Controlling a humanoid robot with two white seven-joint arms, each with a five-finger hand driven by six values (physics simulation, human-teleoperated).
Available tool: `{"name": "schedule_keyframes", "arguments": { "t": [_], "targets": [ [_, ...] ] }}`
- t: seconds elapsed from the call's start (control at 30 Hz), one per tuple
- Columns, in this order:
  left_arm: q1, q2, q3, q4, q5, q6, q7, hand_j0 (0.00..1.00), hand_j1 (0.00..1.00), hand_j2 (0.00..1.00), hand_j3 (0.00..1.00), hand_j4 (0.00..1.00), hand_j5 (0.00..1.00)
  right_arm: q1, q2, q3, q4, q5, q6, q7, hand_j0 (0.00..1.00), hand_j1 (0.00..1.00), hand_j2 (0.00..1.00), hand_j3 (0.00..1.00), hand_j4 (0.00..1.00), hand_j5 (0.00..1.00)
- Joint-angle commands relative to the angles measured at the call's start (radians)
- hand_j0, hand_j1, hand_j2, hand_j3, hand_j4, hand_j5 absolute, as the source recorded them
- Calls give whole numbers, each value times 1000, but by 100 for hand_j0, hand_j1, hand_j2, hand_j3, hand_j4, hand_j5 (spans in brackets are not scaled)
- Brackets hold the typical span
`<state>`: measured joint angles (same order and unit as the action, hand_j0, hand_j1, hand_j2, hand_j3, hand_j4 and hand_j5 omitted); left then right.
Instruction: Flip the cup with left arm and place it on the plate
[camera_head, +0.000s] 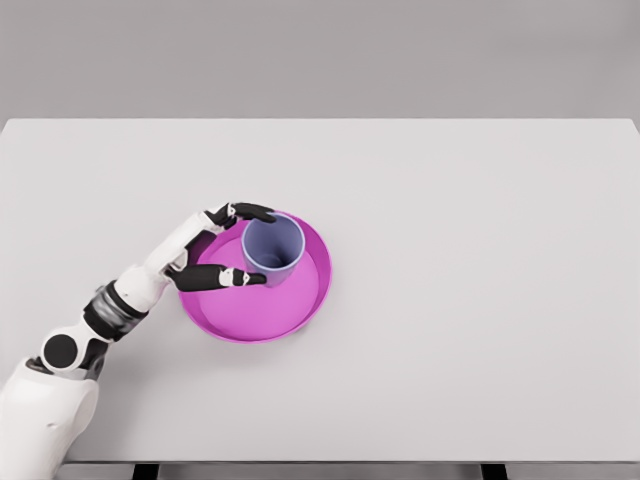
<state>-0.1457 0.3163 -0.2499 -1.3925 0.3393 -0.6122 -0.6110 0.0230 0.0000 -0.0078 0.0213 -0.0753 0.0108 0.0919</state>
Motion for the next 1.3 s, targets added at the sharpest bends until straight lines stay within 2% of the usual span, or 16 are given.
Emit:
{"name": "schedule_keyframes", "arguments": {
  "t": [0.0, 0.1, 0.2, 0.27, 0.47, 0.5, 0.7, 0.93, 1.27],
  "targets": [
    [0, -5, 0, 1, 6, 1, 0, 76, 76, 76, 76, 76, 76, 0, 0, 0, 0, 0, 0, 0, 100, 100, 100, 100, 100, 100],
    [5, -3, 1, 1, 6, 1, 0, 84, 84, 84, 84, 84, 84, 0, 0, 0, 0, 0, 0, 0, 100, 100, 100, 100, 100, 100],
    [12, -2, 1, 1, 6, 1, 0, 85, 85, 85, 85, 85, 85, 0, 0, 0, 0, 0, 0, 0, 100, 100, 100, 100, 100, 100],
    [14, 1, 3, 0, 7, 1, 0, 90, 90, 90, 90, 90, 90, 0, 0, 0, 0, 0, 0, 0, 100, 100, 100, 100, 100, 100],
    [12, 6, 7, 1, 7, 1, 0, 90, 90, 90, 90, 90, 90, 0, 0, 0, 0, 0, 0, 0, 100, 100, 100, 100, 100, 100],
    [12, 6, 7, 1, 7, 1, 0, 94, 94, 94, 94, 94, 94, 0, 0, 0, 0, 0, 0, 0, 100, 100, 100, 100, 100, 100],
    [11, 7, 9, -2, 7, 1, 0, 94, 94, 94, 94, 94, 94, 0, 0, 0, 0, 0, 0, 0, 100, 100, 100, 100, 100, 100],
    [-2, 9, 14, -14, 7, 1, 0, 100, 100, 100, 100, 100, 100, 0, 0, 0, 0, 0, 0, 0, 100, 100, 100, 100, 100, 100],
    [3, 32, 26, -28, 6, 1, 0, 100, 100, 100, 100, 100, 100, 0, 0, 0, 0, 0, 0, 0, 100, 100, 100, 100, 100, 100]
  ]
}}
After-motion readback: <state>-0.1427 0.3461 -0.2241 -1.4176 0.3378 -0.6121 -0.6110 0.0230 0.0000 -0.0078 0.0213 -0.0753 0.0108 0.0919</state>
